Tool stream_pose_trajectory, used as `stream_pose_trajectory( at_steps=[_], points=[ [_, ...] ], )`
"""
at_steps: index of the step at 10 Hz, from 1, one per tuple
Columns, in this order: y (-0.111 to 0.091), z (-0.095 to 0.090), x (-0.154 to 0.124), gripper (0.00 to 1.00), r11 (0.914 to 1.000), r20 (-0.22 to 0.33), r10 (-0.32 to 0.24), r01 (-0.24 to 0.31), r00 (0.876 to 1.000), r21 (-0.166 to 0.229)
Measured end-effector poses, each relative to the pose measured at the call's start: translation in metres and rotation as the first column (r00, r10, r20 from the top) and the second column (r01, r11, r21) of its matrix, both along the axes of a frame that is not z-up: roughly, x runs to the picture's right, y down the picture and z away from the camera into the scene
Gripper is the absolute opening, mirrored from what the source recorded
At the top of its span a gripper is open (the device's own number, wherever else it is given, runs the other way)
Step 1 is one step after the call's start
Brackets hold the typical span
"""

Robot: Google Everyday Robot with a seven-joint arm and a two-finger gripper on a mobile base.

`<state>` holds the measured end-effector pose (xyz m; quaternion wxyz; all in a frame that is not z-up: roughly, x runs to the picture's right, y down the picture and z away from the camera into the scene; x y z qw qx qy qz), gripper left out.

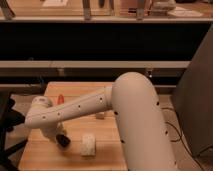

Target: Place the eraser in the ceramic cup

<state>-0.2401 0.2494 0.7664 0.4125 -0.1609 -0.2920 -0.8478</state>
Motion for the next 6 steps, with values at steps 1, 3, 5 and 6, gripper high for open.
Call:
stream_pose_trajectory(
  at_steps=[1, 3, 5, 6],
  points=[
    [0.000, 0.000, 0.002, 0.00, 1.0000, -0.008, 0.003, -0.003, 1.000, 0.000],
    [-0.002, -0.003, 0.003, 0.00, 1.0000, -0.019, 0.003, -0.003, 1.000, 0.000],
    [-0.011, -0.009, 0.012, 0.00, 0.9999, -0.030, 0.013, -0.013, 0.999, 0.004],
    [-0.018, -0.013, 0.018, 0.00, 0.9998, -0.036, 0.020, -0.020, 0.999, 0.006]
  ],
)
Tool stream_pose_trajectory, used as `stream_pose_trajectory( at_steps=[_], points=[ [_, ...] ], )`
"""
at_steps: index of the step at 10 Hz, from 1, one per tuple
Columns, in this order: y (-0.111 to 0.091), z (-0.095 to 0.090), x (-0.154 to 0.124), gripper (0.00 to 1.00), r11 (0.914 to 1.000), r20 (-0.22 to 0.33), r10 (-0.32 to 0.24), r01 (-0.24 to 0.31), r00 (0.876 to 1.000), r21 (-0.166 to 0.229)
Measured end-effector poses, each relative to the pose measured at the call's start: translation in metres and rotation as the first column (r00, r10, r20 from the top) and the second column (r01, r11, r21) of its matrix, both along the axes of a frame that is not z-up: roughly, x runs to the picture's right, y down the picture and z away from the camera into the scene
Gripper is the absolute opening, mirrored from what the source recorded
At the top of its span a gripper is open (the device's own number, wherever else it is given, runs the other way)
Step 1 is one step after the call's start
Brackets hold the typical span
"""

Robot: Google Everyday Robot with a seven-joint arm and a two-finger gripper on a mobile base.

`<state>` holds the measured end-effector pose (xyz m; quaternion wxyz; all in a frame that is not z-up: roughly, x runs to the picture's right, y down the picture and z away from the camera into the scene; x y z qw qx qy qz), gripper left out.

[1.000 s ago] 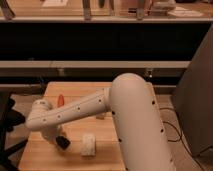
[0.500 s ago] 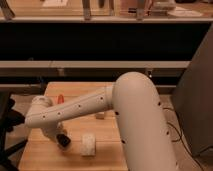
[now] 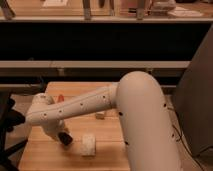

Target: Place the eraser in the ceramic cup

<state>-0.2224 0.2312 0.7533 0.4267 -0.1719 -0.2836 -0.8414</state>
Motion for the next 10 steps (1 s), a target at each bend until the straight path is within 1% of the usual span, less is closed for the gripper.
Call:
stream_pose_trajectory(
  at_steps=[1, 3, 6, 8, 10],
  points=[
    [-0.005, -0.003, 0.005, 0.00, 1.0000, -0.005, 0.003, -0.003, 1.000, 0.002],
    [-0.005, -0.003, 0.004, 0.00, 1.0000, -0.010, 0.004, -0.004, 1.000, 0.001],
    [-0.026, -0.008, 0.024, 0.00, 0.9998, -0.033, 0.016, -0.017, 0.999, -0.014],
    [-0.043, -0.016, 0.035, 0.00, 0.9996, -0.041, 0.025, -0.025, 0.999, -0.012],
    [-0.048, -0.021, 0.037, 0.00, 0.9995, -0.044, 0.032, -0.032, 0.999, 0.002]
  ],
)
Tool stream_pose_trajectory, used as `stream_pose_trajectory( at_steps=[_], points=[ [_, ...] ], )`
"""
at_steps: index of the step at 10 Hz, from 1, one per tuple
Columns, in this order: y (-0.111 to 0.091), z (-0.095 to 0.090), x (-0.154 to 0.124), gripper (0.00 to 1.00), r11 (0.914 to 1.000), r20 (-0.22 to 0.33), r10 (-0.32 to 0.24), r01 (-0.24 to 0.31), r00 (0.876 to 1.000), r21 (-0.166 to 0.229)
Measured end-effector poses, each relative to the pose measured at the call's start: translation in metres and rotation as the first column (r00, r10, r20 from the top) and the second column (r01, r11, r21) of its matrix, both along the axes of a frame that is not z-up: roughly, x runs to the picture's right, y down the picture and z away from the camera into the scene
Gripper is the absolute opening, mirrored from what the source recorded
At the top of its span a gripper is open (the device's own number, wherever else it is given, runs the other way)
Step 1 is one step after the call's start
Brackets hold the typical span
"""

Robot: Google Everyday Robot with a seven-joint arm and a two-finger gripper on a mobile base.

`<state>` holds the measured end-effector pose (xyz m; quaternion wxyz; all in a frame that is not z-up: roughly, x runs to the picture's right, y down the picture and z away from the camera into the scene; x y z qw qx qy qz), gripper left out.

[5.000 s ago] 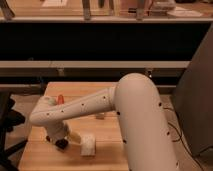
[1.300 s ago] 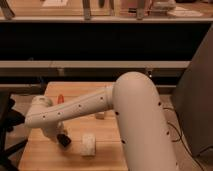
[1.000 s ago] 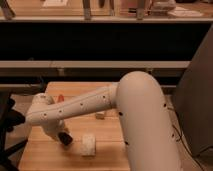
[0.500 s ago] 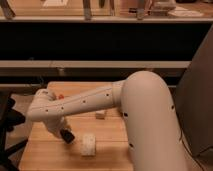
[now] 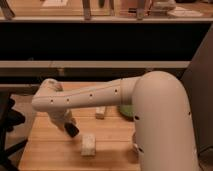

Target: Place the eraser in the ceramic cup

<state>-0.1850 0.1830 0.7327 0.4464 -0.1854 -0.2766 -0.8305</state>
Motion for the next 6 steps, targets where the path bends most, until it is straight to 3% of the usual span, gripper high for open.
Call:
stream_pose_trajectory(
  at_steps=[2, 6],
  points=[
    [-0.017, -0.004, 0.007, 0.00, 0.9996, 0.001, 0.017, -0.017, 1.000, 0.020],
    [-0.029, -0.013, 0.022, 0.00, 0.9985, 0.000, 0.052, -0.052, 0.999, 0.018]
  ],
)
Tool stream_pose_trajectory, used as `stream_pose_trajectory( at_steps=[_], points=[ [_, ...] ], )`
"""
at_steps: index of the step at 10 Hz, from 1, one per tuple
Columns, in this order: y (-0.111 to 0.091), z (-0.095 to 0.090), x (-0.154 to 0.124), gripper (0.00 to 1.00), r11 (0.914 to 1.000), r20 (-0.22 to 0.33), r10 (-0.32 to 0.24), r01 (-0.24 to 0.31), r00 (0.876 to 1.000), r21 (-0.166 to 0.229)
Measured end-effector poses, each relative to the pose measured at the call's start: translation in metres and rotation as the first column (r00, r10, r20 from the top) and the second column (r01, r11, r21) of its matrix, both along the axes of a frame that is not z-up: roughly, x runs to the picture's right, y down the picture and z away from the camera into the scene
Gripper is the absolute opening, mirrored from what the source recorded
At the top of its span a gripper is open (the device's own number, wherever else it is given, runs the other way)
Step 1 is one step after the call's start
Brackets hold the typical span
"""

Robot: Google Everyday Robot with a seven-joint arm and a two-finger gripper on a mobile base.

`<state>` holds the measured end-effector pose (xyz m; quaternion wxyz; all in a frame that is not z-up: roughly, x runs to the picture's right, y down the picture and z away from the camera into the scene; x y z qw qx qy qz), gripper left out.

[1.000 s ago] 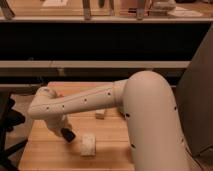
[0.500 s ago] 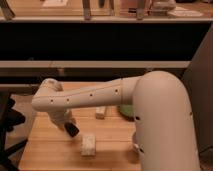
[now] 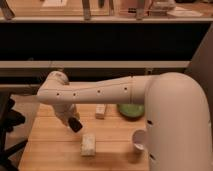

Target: Place the eraser in the ceramic cup

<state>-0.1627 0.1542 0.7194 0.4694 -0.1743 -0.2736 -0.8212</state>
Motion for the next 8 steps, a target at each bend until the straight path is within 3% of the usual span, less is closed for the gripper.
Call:
stream_pose_trajectory(
  at_steps=[3, 8],
  points=[
    [-0.007, -0.006, 0.030, 0.00, 0.9996, -0.005, 0.030, -0.030, 1.000, -0.004],
    [-0.014, -0.015, 0.056, 0.00, 0.9950, -0.029, 0.099, -0.099, 0.995, -0.009]
  ],
)
